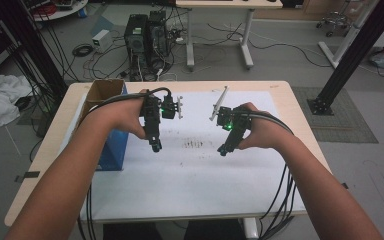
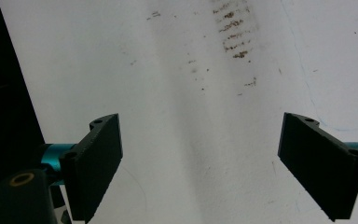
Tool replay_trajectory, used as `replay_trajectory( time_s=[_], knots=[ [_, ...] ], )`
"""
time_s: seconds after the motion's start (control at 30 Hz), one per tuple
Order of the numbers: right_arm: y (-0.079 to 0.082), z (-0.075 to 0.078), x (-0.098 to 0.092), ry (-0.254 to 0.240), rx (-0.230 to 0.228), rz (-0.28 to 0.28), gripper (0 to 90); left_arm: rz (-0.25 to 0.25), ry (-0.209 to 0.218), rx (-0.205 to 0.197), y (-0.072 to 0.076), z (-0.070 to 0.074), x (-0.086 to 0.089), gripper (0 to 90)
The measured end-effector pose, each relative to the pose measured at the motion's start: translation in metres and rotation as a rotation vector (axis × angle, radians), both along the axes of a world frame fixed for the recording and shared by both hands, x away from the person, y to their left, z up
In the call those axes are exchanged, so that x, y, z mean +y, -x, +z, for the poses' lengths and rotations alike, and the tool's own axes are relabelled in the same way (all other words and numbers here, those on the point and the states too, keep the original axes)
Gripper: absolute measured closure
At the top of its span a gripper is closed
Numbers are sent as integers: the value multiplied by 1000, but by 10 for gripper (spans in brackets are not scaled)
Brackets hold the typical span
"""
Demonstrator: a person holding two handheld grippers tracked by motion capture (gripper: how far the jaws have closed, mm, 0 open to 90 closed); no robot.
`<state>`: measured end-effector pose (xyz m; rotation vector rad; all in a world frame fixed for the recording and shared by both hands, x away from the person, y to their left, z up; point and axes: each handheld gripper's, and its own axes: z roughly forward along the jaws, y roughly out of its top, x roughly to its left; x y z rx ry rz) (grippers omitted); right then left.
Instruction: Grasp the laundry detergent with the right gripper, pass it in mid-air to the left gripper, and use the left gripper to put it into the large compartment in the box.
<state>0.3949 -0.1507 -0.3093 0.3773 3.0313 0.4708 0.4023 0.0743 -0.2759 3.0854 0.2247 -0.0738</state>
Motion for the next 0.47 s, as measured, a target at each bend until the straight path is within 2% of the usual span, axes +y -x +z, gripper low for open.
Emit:
replay_trajectory(
  time_s=[0.47],
  knots=[
    [0,2,-2,-1,-1,-4,130,-4,-1,2,0,2,-3,43]
  ],
)
